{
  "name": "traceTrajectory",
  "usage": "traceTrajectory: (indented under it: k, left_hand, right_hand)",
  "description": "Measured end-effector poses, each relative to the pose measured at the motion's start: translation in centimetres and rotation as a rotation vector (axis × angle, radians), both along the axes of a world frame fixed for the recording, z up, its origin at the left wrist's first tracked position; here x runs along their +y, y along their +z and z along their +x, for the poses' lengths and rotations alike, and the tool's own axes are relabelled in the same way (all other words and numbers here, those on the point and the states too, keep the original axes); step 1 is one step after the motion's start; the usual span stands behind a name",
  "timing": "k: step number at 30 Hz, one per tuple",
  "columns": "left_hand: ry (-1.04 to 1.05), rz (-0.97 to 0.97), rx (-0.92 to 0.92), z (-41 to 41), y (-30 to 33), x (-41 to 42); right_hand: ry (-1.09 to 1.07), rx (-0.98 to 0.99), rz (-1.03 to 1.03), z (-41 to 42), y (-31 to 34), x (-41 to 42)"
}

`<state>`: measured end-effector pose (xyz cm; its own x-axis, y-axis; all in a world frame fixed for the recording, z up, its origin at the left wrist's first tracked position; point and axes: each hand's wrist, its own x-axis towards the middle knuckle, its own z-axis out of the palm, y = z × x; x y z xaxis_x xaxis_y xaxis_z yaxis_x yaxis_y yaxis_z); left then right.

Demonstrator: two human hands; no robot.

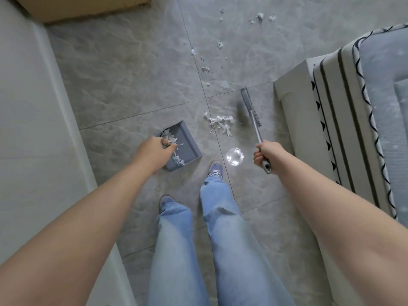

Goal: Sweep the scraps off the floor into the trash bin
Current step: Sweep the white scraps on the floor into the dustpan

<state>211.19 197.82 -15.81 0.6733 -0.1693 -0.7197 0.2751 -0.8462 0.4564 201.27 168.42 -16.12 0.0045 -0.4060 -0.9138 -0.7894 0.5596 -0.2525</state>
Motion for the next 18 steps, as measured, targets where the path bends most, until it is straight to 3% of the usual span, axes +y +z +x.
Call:
traceTrajectory:
  k: [3,7,12,18]
  left_hand:
    - [-0.01,0.026,-0.01,0.1,-0.1,-1.4]
    - [-0.034,0.053,-0.019,0.8,0.2,-3.3]
    - [-0.055,0.083,-0.012,2.5,0.9,-4.1]
    - [-0.023,0.072,0.027,1.3,1.3,-4.3]
  right_hand:
    - [0.1,0.093,0.084,0.3,-2.2,0.5]
    - [0.302,0.049,0.124,-3.0,-1.6,6.2]
    - [0.22,-0.063,0.194,-6.6,2.7,8.0]
    - [0.298,-0.044,0.092,-4.1,2.3,3.7]
